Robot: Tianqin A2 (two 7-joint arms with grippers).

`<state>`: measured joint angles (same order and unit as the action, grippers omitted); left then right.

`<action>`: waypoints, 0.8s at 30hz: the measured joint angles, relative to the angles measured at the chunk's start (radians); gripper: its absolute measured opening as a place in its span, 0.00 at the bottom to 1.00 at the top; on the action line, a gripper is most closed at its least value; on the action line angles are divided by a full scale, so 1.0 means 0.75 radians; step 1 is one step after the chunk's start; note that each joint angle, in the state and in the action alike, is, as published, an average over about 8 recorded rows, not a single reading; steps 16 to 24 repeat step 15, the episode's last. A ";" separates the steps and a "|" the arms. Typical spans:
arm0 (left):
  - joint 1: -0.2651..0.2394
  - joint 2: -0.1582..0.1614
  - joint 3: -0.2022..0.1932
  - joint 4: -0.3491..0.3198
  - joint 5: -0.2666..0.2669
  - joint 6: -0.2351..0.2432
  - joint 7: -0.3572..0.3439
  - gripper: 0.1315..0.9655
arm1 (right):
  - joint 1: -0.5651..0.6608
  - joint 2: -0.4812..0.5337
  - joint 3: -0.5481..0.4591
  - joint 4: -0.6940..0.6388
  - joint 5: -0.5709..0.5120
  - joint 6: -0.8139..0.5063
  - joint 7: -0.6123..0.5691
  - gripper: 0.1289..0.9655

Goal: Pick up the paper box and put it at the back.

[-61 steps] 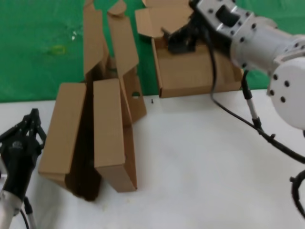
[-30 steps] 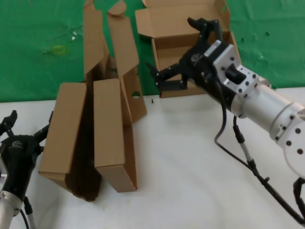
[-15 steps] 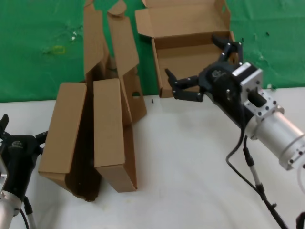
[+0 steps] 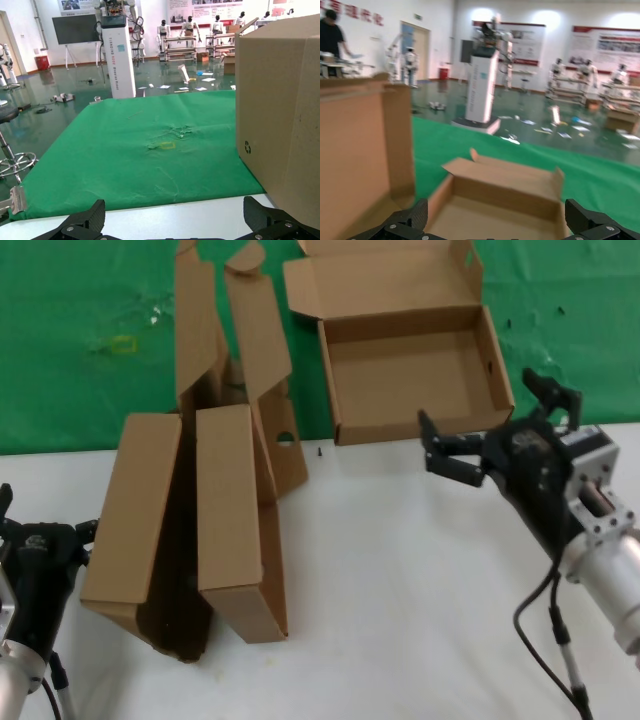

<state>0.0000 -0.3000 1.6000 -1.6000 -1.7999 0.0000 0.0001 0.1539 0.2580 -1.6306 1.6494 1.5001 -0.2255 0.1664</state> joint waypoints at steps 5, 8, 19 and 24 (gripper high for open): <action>0.000 0.000 0.000 0.000 0.000 0.000 0.000 0.98 | -0.068 0.019 0.014 -0.022 0.132 0.099 -0.073 1.00; 0.000 0.000 0.000 0.000 0.000 0.000 0.000 1.00 | -0.109 0.030 0.022 -0.035 0.211 0.158 -0.116 1.00; 0.000 0.000 0.000 0.000 0.000 0.000 0.000 1.00 | -0.165 0.045 0.033 -0.053 0.321 0.241 -0.178 1.00; 0.000 0.000 0.000 0.000 0.000 0.000 0.000 1.00 | -0.165 0.045 0.033 -0.053 0.321 0.241 -0.178 1.00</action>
